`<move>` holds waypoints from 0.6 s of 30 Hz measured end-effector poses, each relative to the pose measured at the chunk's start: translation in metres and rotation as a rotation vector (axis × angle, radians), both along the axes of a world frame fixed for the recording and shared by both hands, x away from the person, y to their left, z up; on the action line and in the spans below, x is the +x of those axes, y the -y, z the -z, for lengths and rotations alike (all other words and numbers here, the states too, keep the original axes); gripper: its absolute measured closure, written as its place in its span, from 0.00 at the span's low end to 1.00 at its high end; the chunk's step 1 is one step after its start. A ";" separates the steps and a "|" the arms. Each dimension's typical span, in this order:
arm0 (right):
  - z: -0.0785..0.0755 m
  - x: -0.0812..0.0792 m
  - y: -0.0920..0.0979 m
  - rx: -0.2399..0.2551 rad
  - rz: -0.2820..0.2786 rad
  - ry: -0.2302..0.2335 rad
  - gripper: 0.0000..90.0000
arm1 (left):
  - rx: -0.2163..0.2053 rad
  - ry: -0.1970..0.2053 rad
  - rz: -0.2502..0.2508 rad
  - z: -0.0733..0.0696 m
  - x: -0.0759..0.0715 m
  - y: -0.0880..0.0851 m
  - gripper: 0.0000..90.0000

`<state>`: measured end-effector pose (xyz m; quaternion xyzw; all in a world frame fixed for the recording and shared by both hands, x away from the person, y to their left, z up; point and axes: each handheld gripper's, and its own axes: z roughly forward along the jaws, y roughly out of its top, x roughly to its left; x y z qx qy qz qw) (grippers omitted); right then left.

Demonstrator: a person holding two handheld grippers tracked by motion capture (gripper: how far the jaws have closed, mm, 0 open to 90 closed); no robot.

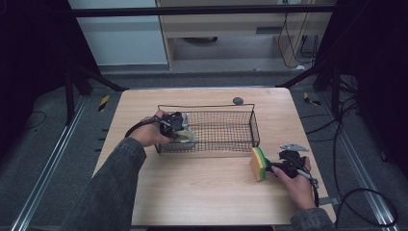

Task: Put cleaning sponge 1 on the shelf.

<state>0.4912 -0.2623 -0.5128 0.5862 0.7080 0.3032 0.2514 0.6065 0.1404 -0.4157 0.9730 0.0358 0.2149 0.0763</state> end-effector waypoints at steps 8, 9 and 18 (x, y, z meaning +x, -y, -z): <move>0.000 0.000 0.000 0.000 0.000 0.000 0.01 | -0.046 0.022 0.003 -0.012 -0.005 0.001 0.65; 0.000 0.000 0.000 0.000 0.000 0.000 0.01 | -0.045 0.024 0.003 -0.012 -0.005 0.001 0.65; 0.000 0.000 0.000 0.000 0.000 0.000 0.01 | -0.055 0.050 -0.010 -0.014 -0.008 0.002 0.55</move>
